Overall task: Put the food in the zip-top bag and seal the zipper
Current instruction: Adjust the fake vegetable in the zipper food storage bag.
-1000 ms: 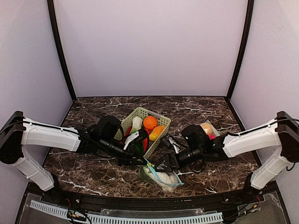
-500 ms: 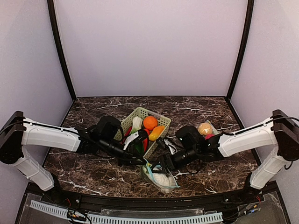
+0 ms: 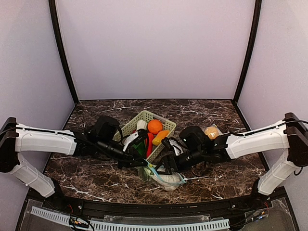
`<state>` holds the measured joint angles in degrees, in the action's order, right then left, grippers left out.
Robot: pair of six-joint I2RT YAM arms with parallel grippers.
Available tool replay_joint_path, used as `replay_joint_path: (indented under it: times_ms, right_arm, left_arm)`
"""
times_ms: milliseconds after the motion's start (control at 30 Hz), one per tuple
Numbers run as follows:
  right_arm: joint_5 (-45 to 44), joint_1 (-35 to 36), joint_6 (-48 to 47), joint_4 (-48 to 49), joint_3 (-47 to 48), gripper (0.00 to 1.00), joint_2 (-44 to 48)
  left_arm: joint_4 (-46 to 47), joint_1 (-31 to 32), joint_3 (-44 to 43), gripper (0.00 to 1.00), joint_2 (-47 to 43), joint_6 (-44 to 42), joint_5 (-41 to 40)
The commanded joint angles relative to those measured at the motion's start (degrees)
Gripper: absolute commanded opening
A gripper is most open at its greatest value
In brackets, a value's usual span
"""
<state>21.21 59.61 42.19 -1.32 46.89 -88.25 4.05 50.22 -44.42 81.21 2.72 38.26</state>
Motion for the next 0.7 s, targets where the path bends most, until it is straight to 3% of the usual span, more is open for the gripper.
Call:
replay_joint_path:
  times_ms: [0, 233, 667]
  right_arm:
    - [-9.5, -0.5, 0.7, -10.0, -1.6, 0.81, -1.9]
    - [-7.6, -0.5, -1.5, -8.7, 0.1, 0.80, -2.1]
    - [-3.9, -0.3, -12.1, -10.3, 1.7, 0.86, 16.6]
  left_arm:
    - [3.3, -0.5, -2.5, 0.01, -5.5, -0.1, 5.1]
    - [5.6, -0.5, -1.0, 0.01, -3.7, 1.5, 7.3]
    - [4.9, -0.6, -0.7, 0.01, -0.9, 1.4, 8.2]
